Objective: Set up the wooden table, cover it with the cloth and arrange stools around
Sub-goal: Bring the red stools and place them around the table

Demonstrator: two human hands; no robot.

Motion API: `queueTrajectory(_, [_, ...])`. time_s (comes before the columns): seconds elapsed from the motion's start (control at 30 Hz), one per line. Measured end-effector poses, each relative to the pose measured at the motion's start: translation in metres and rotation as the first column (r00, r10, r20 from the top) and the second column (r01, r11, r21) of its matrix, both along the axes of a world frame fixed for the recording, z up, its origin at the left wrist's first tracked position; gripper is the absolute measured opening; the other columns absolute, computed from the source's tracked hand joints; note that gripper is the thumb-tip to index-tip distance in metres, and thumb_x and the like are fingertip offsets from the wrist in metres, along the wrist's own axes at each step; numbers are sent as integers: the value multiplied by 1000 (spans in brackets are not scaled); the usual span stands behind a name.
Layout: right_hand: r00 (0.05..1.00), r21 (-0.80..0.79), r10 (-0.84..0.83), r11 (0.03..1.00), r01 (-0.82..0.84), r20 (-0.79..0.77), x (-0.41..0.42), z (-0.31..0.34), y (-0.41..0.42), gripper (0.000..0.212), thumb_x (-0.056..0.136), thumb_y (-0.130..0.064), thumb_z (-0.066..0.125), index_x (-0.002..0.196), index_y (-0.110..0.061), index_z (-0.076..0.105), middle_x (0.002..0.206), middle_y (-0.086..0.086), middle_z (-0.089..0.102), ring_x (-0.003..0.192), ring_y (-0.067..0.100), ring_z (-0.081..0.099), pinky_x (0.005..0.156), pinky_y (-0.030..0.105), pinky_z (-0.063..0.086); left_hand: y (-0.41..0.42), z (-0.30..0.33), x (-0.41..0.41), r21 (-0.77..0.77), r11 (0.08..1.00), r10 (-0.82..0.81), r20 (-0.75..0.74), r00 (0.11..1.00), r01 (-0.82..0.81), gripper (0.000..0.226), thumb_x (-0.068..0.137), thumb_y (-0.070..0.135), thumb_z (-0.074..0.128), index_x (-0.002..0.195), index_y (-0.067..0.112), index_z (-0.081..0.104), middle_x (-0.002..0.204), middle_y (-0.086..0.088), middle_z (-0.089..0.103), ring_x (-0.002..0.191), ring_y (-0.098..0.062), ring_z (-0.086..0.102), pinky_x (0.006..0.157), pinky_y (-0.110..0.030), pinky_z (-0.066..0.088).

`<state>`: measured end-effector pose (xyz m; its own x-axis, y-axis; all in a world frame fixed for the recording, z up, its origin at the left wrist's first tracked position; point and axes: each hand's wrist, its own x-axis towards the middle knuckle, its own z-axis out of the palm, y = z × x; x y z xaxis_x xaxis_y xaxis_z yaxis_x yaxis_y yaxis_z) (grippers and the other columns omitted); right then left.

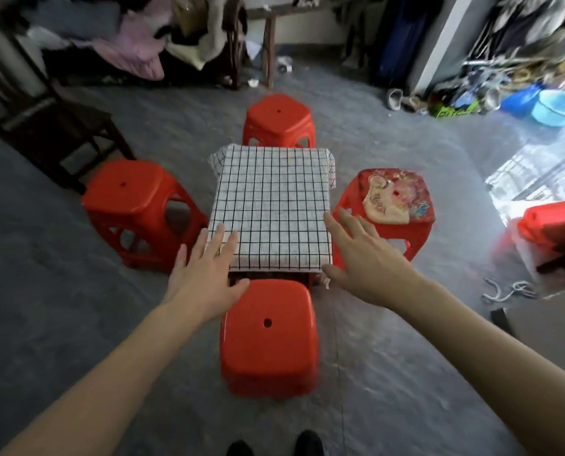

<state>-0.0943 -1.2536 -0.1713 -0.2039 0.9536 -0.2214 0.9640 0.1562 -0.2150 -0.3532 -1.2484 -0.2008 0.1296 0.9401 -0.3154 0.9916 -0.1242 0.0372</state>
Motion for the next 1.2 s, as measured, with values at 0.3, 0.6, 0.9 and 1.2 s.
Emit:
queueTrajectory(0.3, [1000,185,-11,983,7,18,8,142,-2,85,91,-52,52,155,-24,3,163,10,1,149,36,5,117,56,21,-4,169,46,284,955,-111,93,990,80,80,94,59,39,156,27,0,163,4,-11,150,-15,-9,121,-46,-2])
queueTrajectory(0.6, [999,248,-53,967,49,11,-34,187,-17,75,93,-50,52,151,-18,17,161,10,11,147,31,14,115,46,24,-3,204,21,364,910,-244,78,967,200,80,94,58,40,155,26,-1,162,5,-18,148,-14,-16,121,-49,-2])
queueTrajectory(0.9, [998,193,-55,979,59,-24,-168,199,-3,78,92,-52,53,154,-20,15,162,13,6,149,32,9,116,52,25,4,222,-120,365,902,-259,28,965,232,80,95,55,44,156,27,1,162,6,-18,148,-14,-15,121,-49,0])
queueTrajectory(1.2, [999,215,-25,976,32,-37,-320,201,28,69,94,-50,51,150,-19,27,159,12,16,145,33,17,111,52,29,20,223,-274,358,915,-193,-11,981,184,80,94,56,43,156,28,1,162,5,-17,149,-14,-14,121,-48,0])
